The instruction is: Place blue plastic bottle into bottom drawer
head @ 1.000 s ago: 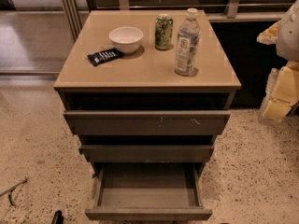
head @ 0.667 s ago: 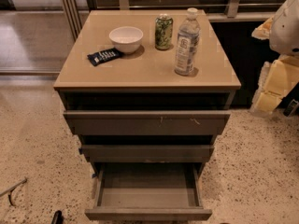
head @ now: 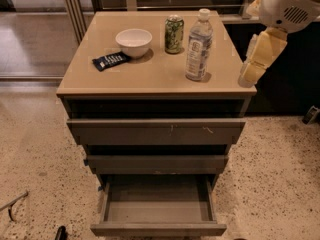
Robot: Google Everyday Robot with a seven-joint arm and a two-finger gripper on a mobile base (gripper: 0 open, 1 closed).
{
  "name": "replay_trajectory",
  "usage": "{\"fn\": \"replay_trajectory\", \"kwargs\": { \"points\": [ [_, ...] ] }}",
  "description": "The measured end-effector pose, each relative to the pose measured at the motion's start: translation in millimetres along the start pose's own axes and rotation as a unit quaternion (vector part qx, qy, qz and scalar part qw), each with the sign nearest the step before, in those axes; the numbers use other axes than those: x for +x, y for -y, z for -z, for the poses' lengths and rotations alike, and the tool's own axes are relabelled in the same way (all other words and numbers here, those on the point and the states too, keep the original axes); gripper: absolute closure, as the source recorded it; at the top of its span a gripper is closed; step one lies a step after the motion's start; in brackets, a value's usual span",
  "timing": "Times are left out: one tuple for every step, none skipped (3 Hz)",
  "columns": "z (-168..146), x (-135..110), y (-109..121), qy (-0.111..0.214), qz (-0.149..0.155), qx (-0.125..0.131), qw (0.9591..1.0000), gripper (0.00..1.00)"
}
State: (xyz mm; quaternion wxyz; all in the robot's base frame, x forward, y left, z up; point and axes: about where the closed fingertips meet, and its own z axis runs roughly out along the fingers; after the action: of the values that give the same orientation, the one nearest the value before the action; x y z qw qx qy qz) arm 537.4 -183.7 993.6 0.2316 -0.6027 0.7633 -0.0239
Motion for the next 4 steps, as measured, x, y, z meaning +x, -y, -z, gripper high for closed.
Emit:
{"fn": "replay_trajectory", "kwargs": {
  "points": [
    [-0.2, 0.1, 0.0, 0.0, 0.0, 0.0, 1.0, 0.0],
    [-7.7, 7.3, 4.6, -0.012, -0.007, 0.003, 0.9999, 0.0],
    [-22.7, 4.1, 27.2, -0.002, -0.01, 0.012, 0.9999, 0.0],
    [-40.8, -4.6, 52.7, 0.016, -0.013, 0.013, 0.9997, 0.0]
  ]
}}
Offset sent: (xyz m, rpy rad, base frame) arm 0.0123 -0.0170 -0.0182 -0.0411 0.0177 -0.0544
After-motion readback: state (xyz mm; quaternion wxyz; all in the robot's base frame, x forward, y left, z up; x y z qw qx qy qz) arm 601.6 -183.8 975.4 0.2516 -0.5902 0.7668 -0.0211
